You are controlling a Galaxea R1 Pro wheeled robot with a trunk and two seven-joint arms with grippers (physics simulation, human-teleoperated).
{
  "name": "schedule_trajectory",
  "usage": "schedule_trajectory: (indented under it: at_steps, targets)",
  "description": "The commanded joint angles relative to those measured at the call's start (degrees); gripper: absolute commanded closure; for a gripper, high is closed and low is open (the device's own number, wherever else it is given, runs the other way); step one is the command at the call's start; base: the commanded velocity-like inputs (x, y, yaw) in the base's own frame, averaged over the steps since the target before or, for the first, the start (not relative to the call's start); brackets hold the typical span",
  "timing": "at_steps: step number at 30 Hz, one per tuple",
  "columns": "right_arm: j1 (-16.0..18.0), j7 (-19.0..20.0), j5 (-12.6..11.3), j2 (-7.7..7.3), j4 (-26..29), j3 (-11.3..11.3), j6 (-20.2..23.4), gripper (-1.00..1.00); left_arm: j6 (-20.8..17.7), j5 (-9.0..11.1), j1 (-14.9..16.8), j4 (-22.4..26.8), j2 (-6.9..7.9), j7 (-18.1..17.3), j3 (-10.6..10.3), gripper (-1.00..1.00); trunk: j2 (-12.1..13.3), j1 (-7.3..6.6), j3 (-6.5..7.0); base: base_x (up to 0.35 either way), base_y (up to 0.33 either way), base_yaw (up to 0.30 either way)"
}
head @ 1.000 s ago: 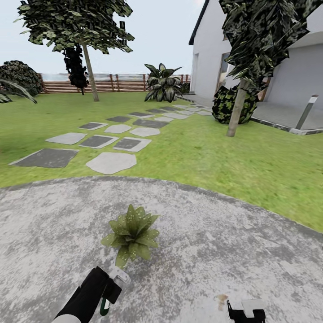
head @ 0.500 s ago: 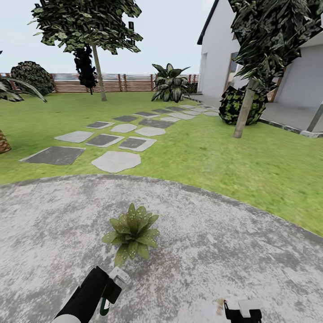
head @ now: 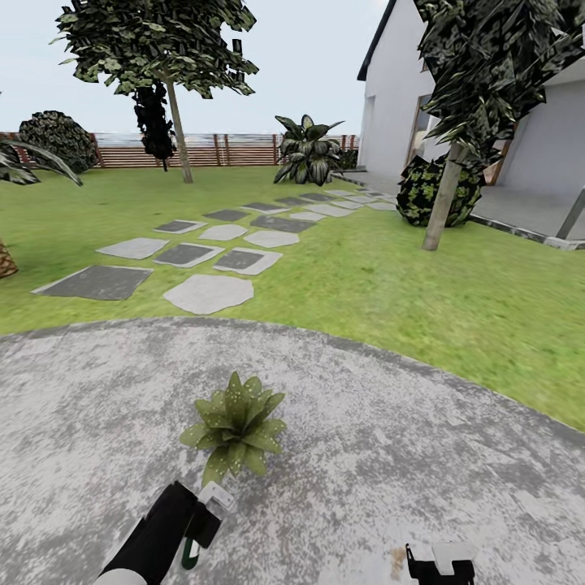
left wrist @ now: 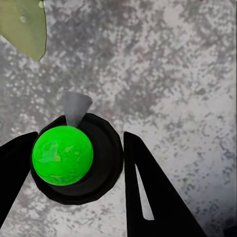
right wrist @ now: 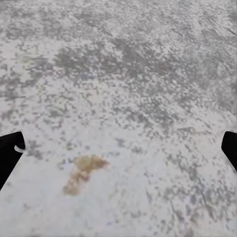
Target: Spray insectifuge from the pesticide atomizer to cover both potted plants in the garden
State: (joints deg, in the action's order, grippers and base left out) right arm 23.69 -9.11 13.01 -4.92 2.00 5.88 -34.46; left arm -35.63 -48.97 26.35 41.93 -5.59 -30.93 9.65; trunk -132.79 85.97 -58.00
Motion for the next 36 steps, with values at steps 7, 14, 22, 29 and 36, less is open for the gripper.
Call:
schedule_trajectory:
  at_steps: [7,14,22,29,36]
  targets:
    - [0.0,-0.2,0.6,0.00,-0.1,0.4,-0.2,-1.00,-7.0,-0.7,3.8,0.3,-2.94,-0.9,0.3,1.00,0.0,-0.01,-0.05,0.000,0.000,0.000]
    - [0.0,-0.2,0.6,0.00,-0.1,0.4,-0.2,-1.00,-7.5,-0.7,4.5,-0.4,-3.17,-0.9,0.5,1.00,0.0,-0.01,-0.05,0.000,0.000,0.000]
    - [0.0,-0.2,0.6,0.00,-0.1,0.4,-0.2,-1.00,-7.6,-0.5,4.5,-0.5,-3.39,-0.9,0.9,1.00,0.0,-0.01,-0.05,0.143,0.001,0.000]
    - [0.0,-0.2,0.6,0.00,-0.1,0.4,-0.2,-1.00,-7.3,-0.7,4.4,-0.4,-2.75,-0.8,0.6,1.00,0.0,-0.01,-0.05,0.055,0.007,0.000]
    - [0.0,-0.2,0.6,0.00,-0.1,0.4,-0.2,-1.00,-7.1,-0.4,4.2,-0.9,-3.65,-0.9,0.5,1.00,0.0,-0.01,-0.05,0.000,0.000,0.000]
